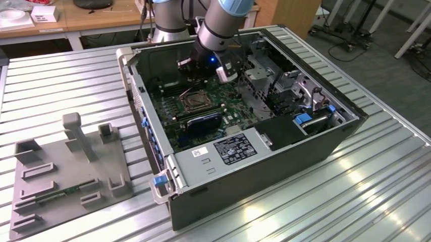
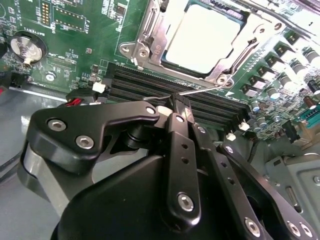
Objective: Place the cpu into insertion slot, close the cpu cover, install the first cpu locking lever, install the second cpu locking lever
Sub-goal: 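Install the first cpu locking lever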
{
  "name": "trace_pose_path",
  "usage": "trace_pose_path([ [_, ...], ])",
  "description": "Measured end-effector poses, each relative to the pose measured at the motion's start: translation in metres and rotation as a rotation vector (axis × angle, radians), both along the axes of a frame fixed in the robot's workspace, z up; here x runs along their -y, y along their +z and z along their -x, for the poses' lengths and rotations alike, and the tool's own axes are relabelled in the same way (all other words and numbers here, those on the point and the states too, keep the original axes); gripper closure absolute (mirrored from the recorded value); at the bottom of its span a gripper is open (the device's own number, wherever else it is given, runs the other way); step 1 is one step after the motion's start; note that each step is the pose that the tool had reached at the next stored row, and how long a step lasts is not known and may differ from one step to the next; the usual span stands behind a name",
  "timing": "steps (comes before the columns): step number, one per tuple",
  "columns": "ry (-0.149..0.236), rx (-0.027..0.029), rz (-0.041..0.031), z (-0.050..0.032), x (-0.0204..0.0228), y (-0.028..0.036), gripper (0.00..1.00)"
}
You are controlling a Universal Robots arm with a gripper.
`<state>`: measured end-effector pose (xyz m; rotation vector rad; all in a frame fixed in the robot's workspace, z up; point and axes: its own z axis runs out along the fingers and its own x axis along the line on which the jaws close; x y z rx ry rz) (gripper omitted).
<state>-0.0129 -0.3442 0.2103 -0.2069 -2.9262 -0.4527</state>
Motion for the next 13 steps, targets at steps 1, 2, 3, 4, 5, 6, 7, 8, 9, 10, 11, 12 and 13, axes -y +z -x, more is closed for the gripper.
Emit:
trace_pose_path([
  [1, 0.000, 0.0000, -0.0001, 0.0007, 0.0000, -0.0002, 0.89],
  [2, 0.000, 0.0000, -0.0001, 0.0015, 0.0000, -0.0004, 0.89],
  [3, 0.000, 0.0000, 0.0000, 0.0021, 0.0000, -0.0005, 0.89],
  [4, 0.000, -0.0001, 0.0003, 0.0022, 0.0000, -0.0004, 0.89],
  [5, 0.000, -0.0001, 0.0003, 0.0022, 0.0000, -0.0004, 0.89],
  [6, 0.000, -0.0001, 0.0004, 0.0022, 0.0000, -0.0005, 0.89],
  [7, 0.000, 0.0000, 0.0004, 0.0021, -0.0001, -0.0005, 0.89],
  [8, 0.000, 0.0001, 0.0003, 0.0021, -0.0004, -0.0006, 0.89],
  [9, 0.000, 0.0000, 0.0004, 0.0022, -0.0011, -0.0005, 0.89],
  [10, 0.000, 0.0000, 0.0005, 0.0022, -0.0019, -0.0005, 0.89],
  [11, 0.000, 0.0000, 0.0004, 0.0022, -0.0027, -0.0005, 0.89],
  [12, 0.000, 0.0000, 0.0003, 0.0021, -0.0031, -0.0005, 0.89],
  [13, 0.000, 0.0000, 0.0004, 0.0021, -0.0034, -0.0005, 0.89],
])
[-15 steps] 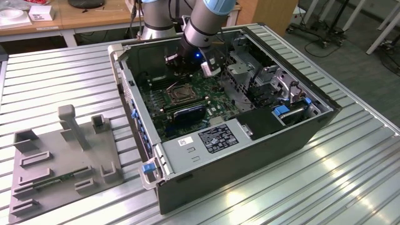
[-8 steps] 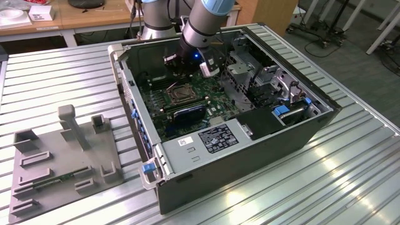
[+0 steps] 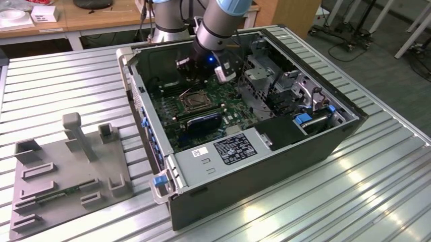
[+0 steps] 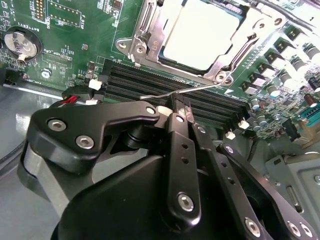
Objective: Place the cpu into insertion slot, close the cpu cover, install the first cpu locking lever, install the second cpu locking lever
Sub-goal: 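Install the first cpu locking lever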
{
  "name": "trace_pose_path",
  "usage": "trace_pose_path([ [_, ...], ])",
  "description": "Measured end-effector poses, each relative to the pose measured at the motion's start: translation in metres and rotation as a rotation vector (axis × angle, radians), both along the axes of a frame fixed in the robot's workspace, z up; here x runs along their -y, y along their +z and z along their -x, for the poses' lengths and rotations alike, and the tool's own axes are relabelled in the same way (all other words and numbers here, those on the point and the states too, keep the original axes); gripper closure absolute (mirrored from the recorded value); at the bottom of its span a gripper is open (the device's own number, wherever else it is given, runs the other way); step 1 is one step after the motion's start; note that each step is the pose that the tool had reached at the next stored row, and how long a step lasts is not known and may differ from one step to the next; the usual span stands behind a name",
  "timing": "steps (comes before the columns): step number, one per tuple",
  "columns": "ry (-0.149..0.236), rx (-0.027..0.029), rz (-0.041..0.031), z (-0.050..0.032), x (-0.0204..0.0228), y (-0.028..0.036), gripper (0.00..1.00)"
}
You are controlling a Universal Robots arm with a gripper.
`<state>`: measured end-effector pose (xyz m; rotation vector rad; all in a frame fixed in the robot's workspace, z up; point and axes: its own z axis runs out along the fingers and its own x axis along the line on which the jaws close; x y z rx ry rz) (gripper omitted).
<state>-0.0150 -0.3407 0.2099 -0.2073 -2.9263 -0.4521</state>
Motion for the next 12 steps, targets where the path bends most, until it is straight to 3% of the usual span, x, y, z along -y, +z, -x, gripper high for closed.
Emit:
trace_pose_path([
  [12, -0.001, -0.0001, 0.0002, 0.0000, -0.0003, -0.0014, 0.89],
])
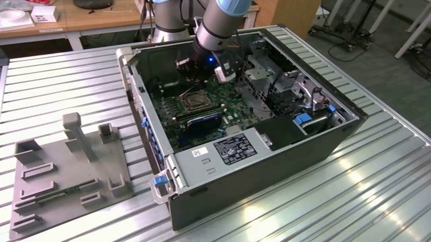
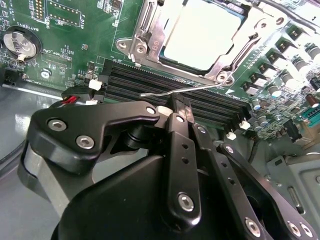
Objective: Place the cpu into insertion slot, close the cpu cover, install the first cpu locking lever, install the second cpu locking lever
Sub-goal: 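Install the first cpu locking lever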
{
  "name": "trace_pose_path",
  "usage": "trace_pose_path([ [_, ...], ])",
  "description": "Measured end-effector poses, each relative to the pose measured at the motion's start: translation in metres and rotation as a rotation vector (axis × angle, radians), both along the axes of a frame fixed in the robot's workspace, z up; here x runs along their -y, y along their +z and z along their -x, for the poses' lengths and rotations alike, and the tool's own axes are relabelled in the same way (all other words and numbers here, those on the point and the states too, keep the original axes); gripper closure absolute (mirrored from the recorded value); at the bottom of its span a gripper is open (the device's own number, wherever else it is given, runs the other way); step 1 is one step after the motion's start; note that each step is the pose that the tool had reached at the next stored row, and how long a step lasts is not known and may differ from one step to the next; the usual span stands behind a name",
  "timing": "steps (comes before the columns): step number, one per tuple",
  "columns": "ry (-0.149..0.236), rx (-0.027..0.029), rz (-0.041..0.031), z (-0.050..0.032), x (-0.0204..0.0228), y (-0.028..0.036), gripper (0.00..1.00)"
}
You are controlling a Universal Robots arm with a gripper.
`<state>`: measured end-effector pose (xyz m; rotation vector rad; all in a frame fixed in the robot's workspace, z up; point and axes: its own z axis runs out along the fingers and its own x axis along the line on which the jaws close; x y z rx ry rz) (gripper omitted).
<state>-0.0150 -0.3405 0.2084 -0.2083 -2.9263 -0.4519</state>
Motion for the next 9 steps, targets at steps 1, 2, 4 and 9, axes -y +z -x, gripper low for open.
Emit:
trace_pose_path([
  [1, 0.000, 0.0000, -0.0001, -0.0001, 0.0000, -0.0002, 0.89],
  [2, 0.000, 0.0001, -0.0001, -0.0003, 0.0000, -0.0005, 0.89],
  [4, 0.000, 0.0001, 0.0000, -0.0006, 0.0000, -0.0009, 0.89],
  [9, 0.000, 0.0001, 0.0009, -0.0021, 0.0000, -0.0022, 0.89],
])
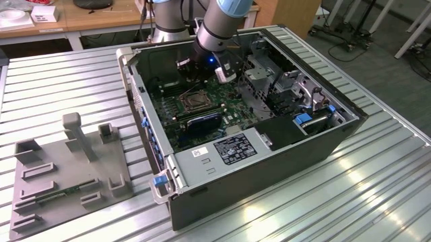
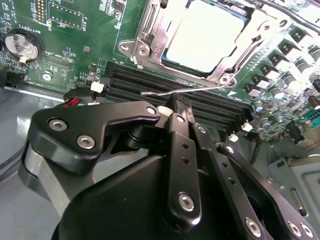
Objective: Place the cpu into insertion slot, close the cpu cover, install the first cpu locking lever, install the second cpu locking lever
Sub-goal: 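Install the first cpu locking lever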
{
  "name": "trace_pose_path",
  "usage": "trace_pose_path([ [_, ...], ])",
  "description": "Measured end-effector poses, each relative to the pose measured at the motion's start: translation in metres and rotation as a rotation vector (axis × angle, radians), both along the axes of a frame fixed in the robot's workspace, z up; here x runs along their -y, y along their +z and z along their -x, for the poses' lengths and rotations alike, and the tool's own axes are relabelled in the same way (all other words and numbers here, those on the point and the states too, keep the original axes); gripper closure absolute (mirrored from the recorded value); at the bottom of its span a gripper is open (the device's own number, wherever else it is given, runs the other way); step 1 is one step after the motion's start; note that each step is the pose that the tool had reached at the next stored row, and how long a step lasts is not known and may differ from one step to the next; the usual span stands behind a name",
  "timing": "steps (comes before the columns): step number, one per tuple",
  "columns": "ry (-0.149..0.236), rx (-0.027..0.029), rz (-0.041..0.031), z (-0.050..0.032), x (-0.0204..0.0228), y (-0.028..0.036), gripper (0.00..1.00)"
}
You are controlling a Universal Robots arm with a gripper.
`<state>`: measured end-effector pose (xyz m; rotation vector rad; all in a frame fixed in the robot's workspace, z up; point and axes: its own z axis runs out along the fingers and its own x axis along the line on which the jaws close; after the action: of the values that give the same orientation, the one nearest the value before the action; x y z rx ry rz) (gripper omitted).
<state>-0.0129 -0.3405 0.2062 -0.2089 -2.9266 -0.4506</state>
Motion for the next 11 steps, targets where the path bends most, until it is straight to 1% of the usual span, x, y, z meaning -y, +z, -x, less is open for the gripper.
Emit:
trace_pose_path([
  [11, 0.000, -0.0001, 0.0004, -0.0027, 0.0001, -0.0042, 0.89],
])
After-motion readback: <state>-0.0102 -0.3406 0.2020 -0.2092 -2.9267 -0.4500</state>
